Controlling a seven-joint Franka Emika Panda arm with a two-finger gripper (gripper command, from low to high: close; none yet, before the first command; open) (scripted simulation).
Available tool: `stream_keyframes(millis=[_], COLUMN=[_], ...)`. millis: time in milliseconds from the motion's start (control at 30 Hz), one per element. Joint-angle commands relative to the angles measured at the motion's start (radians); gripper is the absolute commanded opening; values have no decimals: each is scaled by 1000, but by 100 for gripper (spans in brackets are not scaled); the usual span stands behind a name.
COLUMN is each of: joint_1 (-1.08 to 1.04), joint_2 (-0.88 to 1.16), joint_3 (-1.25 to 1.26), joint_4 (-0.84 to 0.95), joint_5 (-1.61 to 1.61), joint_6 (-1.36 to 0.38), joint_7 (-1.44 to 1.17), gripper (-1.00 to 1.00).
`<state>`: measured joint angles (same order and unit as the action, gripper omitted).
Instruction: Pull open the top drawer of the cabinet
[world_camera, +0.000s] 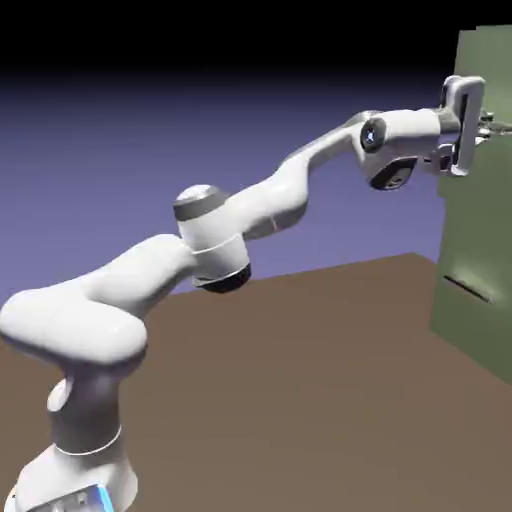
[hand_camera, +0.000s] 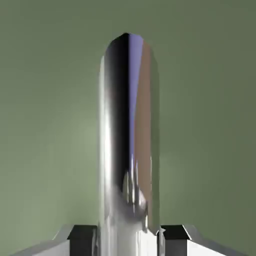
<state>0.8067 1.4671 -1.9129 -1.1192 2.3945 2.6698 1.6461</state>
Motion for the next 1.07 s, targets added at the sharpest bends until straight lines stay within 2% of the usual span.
stream_keyframes(millis=[0, 900, 1033], joint_1=[23, 702, 650], joint_2=[2, 85, 229], joint_3=[-1, -129, -184], joint_4=[-36, -1015, -1062], joint_5=[10, 37, 61], joint_6=[-12, -298, -395], joint_7=[-18, -295, -183], gripper=[-100, -100, -100])
